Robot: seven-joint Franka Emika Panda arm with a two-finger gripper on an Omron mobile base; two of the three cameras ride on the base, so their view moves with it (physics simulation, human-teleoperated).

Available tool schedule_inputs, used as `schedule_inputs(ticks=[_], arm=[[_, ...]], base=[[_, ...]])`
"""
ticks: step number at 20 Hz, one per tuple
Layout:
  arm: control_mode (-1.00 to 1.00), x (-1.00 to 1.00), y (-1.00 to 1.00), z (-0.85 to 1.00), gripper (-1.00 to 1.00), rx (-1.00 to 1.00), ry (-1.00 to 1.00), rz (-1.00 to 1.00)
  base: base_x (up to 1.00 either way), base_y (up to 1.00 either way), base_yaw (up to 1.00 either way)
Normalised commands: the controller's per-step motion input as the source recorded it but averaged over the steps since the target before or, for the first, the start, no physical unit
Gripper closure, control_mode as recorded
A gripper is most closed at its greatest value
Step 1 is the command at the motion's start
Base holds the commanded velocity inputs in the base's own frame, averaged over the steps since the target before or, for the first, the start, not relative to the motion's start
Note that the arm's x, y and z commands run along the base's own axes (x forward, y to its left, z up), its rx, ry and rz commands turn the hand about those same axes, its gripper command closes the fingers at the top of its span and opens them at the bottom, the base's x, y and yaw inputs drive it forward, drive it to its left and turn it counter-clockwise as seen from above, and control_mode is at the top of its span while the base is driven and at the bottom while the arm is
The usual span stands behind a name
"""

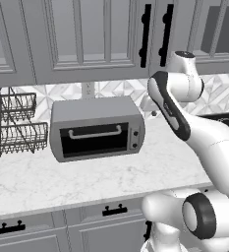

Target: Navigate to the fridge.

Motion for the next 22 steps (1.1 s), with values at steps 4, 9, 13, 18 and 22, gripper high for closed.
schedule_inputs(ticks=[4,9,13,18,22], arm=[[-1.0,-0.64,0.01,0.0,-1.0,0.0,-0.05,0.0],[-1.0,-1.0,0.01,0.0,-1.0,-0.01,-0.14,0.0],[-1.0,-0.98,0.0,0.0,-1.0,0.0,-0.17,0.0],[1.0,-0.32,0.0,0.0,-1.0,0.0,-0.07,0.0],[1.0,0.0,0.0,0.0,-1.0,0.0,0.0,0.0]], base=[[0.0,0.0,0.0],[0.0,0.0,0.0],[0.0,0.0,0.0],[-0.47,0.11,0.03],[-0.21,0.6,0.57]])
